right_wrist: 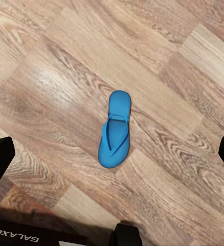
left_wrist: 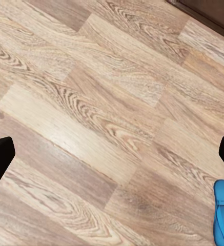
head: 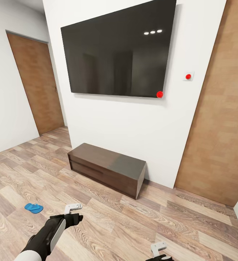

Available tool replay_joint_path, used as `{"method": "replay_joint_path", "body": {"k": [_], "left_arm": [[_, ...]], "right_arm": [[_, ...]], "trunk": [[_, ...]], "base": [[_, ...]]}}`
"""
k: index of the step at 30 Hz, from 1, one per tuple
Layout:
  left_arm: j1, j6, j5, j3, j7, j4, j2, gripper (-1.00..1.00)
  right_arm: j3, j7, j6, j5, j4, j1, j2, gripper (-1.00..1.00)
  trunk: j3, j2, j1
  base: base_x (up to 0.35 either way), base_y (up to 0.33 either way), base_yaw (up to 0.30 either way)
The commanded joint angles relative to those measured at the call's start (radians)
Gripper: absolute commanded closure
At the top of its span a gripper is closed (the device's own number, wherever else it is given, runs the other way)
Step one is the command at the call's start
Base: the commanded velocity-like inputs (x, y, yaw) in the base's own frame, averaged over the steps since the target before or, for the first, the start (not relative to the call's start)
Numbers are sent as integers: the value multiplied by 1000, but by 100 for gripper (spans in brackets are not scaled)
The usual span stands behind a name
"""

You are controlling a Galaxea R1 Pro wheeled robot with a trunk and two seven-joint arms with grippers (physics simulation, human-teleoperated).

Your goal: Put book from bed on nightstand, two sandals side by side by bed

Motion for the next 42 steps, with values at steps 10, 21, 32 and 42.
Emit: {"method": "replay_joint_path", "body": {"k": [10,21,32,42], "left_arm": [[0,-1,8,1,0,-1,0,-100],[0,-28,8,1,1,-1,-1,-100],[0,-33,8,1,1,-2,-1,-100],[0,-34,8,1,1,-1,-1,-100]], "right_arm": [[3,0,7,9,-2,0,0,-100],[3,0,7,9,-2,0,0,-100],[3,0,7,9,-2,0,0,-100],[3,0,7,9,-2,0,-1,-100]], "trunk": [[-1,-1,0],[-1,-1,0],[-1,-1,0],[-23,-50,27]], "base": [[4,0,0],[0,0,0],[0,0,0],[0,0,0]]}}
